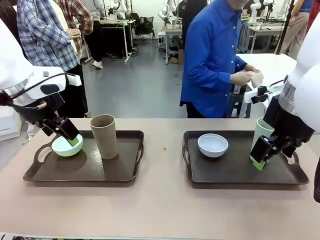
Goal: Set up a tray with a mat and arrange the tableware.
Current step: Pick up the Picnic Bowl and Reusable plastic cup from the Handle tray in front of the human's position and hold them in the air.
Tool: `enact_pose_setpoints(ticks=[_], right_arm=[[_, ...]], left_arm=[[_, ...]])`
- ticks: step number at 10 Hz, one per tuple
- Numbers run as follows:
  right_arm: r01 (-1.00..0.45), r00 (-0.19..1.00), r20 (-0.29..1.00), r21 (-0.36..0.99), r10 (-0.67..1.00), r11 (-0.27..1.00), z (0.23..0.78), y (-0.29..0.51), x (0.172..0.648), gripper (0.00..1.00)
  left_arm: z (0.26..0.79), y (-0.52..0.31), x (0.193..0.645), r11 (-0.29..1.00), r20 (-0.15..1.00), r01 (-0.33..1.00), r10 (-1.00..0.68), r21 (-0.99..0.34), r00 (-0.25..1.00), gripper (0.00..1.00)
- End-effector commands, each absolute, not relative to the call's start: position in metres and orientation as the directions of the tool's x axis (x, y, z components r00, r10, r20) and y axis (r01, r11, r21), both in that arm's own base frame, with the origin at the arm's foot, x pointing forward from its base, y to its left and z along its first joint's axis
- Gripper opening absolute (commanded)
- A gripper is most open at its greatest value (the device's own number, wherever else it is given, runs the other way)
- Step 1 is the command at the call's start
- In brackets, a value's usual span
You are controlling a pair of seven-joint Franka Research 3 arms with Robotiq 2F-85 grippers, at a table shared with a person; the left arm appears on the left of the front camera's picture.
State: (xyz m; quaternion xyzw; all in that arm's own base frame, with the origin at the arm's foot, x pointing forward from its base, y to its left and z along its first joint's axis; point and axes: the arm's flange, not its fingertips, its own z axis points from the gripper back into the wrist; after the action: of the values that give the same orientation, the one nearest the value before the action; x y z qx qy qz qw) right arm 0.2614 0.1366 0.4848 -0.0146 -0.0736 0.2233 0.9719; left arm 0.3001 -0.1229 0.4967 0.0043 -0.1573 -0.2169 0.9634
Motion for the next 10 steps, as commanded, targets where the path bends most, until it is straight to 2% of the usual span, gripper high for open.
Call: enact_pose_setpoints(ticks=[1,2,3,6,8,10], right_arm=[[-0.451,0.884,0.133,-0.016,0.448,0.893,0.483,0.138,0.262,1.00],[-0.432,0.889,0.137,-0.061,0.436,0.900,0.485,0.137,0.261,1.00],[-0.429,0.896,0.133,0.010,0.424,0.903,0.491,0.103,0.257,1.00],[-0.352,0.935,0.174,0.343,0.309,0.871,0.503,-0.002,0.248,1.00],[-0.308,0.951,0.243,0.653,0.193,0.692,0.499,-0.051,0.249,1.00],[-0.292,0.946,0.322,0.827,0.022,0.480,0.488,-0.083,0.246,1.00]], left_arm=[[0.500,-0.122,0.299,0.907,0.311,0.414,-0.416,0.078,0.854,1.00],[0.494,-0.115,0.310,0.904,0.299,0.423,-0.422,0.063,0.856,1.00],[0.499,-0.091,0.308,0.884,0.332,0.466,-0.435,-0.018,0.837,1.00],[0.502,-0.007,0.307,0.768,0.371,0.493,-0.354,-0.409,0.858,1.00],[0.495,0.032,0.311,0.589,0.398,0.481,-0.275,-0.650,0.875,1.00],[0.484,0.059,0.316,0.416,0.423,0.455,-0.172,-0.787,0.890,1.00]])
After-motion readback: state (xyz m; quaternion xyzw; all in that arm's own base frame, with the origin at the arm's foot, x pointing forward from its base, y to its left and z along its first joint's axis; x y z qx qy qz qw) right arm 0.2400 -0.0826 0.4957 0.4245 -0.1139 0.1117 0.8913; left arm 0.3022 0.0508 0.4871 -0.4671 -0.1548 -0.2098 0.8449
